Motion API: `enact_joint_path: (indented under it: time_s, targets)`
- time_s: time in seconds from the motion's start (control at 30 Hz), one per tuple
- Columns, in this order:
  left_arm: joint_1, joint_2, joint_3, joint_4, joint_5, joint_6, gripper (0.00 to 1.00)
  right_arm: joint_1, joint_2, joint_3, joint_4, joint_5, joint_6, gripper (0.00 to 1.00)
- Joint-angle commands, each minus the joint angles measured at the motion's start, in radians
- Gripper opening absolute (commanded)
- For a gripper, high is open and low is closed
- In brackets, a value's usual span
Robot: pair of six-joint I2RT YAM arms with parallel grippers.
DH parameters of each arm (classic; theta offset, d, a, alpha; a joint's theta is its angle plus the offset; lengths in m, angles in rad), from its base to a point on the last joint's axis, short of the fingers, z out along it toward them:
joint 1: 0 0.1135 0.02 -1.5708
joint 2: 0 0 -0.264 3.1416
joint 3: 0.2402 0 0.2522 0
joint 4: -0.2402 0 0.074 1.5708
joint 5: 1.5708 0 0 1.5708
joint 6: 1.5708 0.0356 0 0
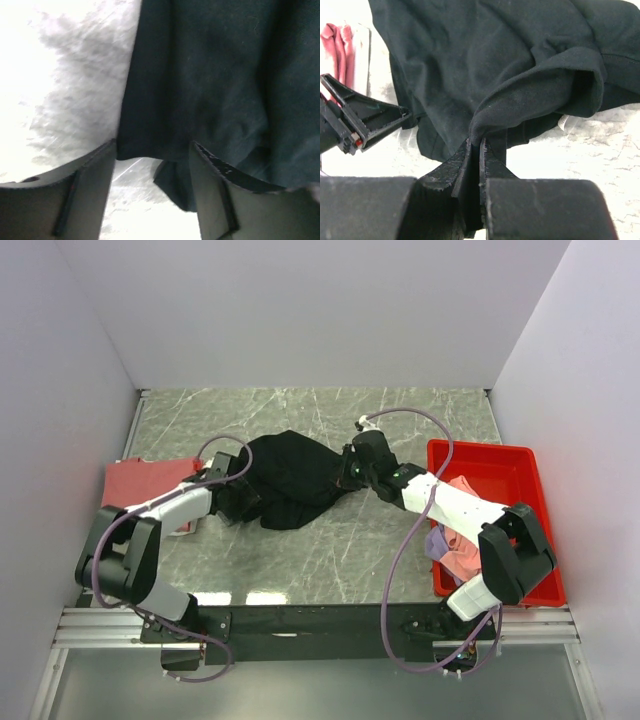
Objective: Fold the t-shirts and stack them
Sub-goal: Move the tshirt to the center of the board, then flatten the tshirt out
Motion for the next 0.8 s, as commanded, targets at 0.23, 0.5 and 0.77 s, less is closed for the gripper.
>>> enact_joint_path:
  time_s: [0.23,0.5,0.77]
  targets:
    - [-0.026,0.133,0.077,-0.036,-0.047,0.021,0.22,-0.015,0.014,-0.016,0.063,-0.020,0.001,0.00]
    - [-0.026,0.015,0.155,-0.122,-0.175,0.005,0.01,-0.016,-0.024,0.024,0.030,0.026,-0.043,0.00]
    - [-0.033,-0.310,0.235,-0.065,-0.264,0.088,0.01,-0.016,-0.198,0.156,-0.056,0.130,-0.136,0.00]
